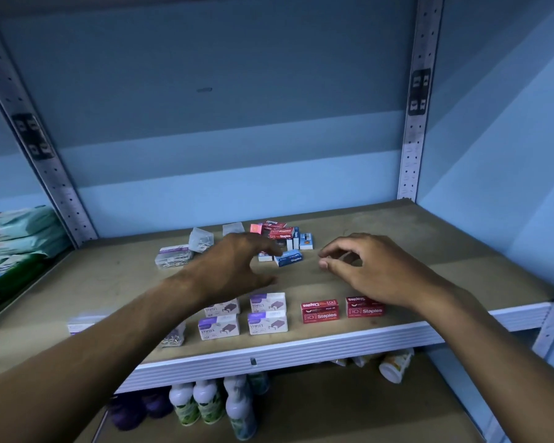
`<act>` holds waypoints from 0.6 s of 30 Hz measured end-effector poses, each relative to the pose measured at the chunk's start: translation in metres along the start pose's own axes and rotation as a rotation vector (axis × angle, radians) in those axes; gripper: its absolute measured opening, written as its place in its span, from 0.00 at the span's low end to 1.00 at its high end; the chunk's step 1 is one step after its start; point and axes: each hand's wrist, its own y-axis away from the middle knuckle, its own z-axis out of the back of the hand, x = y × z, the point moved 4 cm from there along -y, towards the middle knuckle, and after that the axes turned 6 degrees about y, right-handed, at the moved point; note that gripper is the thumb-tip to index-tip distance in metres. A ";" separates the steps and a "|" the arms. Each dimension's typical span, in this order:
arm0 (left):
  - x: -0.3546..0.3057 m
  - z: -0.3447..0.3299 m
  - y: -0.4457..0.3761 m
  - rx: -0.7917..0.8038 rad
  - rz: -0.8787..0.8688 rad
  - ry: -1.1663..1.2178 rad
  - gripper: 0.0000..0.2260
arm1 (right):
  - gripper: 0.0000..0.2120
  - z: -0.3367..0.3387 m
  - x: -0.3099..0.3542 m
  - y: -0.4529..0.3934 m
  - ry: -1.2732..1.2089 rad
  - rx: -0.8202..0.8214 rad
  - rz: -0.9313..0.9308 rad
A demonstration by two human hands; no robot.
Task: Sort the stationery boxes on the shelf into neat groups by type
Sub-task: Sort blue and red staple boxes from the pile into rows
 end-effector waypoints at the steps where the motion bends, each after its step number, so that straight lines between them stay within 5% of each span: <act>1: 0.008 0.002 0.000 -0.009 0.024 -0.005 0.21 | 0.17 -0.003 0.002 -0.005 0.009 0.002 0.001; 11: 0.076 0.000 -0.019 0.093 0.259 -0.105 0.26 | 0.19 -0.048 0.025 -0.062 0.089 0.097 -0.005; 18: 0.094 -0.011 -0.038 0.156 0.234 -0.190 0.27 | 0.19 -0.063 0.025 -0.076 0.130 0.205 -0.041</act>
